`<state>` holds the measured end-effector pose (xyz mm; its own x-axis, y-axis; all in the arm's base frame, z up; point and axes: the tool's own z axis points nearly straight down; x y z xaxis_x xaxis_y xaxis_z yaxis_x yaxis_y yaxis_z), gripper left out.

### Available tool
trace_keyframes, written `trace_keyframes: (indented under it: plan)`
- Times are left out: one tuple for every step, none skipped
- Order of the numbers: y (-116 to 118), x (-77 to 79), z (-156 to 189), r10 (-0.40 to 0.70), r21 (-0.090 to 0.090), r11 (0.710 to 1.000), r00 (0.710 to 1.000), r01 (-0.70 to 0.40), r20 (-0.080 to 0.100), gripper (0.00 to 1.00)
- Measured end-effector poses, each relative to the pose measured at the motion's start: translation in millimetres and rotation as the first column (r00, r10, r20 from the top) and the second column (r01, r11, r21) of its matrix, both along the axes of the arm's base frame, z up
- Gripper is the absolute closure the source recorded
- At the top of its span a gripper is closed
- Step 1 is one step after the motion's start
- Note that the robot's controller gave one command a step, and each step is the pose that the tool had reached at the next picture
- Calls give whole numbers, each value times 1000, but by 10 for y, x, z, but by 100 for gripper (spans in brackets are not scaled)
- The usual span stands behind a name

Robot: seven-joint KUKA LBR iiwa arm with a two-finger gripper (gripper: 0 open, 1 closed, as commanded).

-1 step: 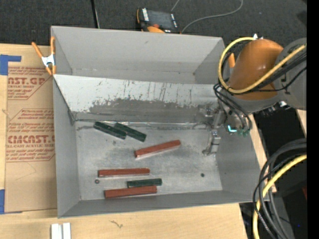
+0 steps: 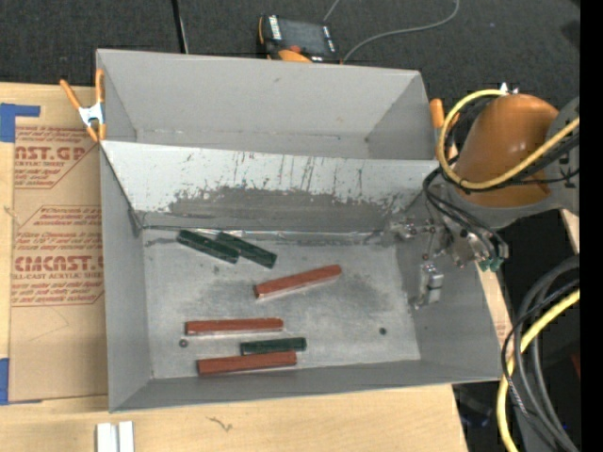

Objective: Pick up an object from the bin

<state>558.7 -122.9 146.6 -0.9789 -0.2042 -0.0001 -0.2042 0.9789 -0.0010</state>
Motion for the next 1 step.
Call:
trace_keyframes:
  plan:
    - [869,-365,-500,-91,6,996,996,91,-6,0]
